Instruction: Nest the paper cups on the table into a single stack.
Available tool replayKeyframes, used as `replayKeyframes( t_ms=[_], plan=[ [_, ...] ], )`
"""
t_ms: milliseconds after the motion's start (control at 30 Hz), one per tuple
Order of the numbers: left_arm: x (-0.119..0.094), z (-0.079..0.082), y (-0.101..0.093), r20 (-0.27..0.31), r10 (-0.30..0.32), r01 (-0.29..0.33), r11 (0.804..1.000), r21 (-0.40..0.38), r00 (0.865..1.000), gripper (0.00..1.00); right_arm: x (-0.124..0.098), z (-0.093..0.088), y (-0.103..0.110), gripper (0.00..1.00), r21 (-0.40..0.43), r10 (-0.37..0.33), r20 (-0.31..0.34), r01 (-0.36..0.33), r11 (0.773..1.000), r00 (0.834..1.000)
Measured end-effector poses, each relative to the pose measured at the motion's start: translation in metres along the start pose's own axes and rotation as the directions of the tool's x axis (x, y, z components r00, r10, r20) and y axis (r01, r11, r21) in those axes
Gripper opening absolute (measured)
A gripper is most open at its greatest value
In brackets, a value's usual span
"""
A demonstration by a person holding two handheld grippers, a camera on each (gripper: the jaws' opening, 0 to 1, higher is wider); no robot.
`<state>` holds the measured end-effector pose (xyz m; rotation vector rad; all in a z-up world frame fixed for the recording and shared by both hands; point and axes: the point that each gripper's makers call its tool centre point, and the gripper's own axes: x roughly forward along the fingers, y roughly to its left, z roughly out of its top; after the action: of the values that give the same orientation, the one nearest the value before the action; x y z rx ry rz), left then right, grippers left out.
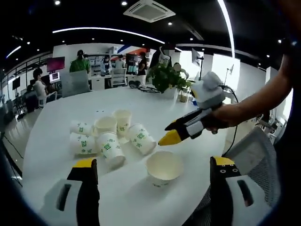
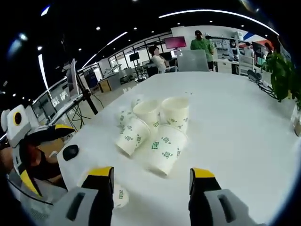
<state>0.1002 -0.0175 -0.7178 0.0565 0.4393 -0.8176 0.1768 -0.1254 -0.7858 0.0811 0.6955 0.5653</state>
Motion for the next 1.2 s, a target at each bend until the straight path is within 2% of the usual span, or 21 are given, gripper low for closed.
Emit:
replayKeyframes(
  t_ms=[367,600,867,1200],
  plan=[
    [-0.005,-0.003,-0.006,0.017,-0.005,0.005,1.000,0.001,1.000,0.99,0.024,0.001,-0.010,0.61,0.071,-0.008,-0.040,0.010,0.997,0.999],
    [-0.004,-0.004,-0.011,0.017,-0.003,0.003,1.000,-0.005,1.000,0.99,0.032,0.000,-0.011,0.59,0.095,-0.029,-0.062,0.035,0.995,0.998],
    [-0.007,-0.004,-0.008,0.027,0.009,-0.009,1.000,-0.027,1.000,0.98,0.043,-0.007,-0.020,0.57,0.072,-0.060,-0.093,0.066,0.995,0.994],
    [-0.010,-0.007,-0.005,0.029,0.016,-0.014,0.999,-0.043,0.999,0.94,0.061,-0.011,-0.021,0.57,0.069,-0.066,-0.136,0.076,0.995,0.989]
  ],
)
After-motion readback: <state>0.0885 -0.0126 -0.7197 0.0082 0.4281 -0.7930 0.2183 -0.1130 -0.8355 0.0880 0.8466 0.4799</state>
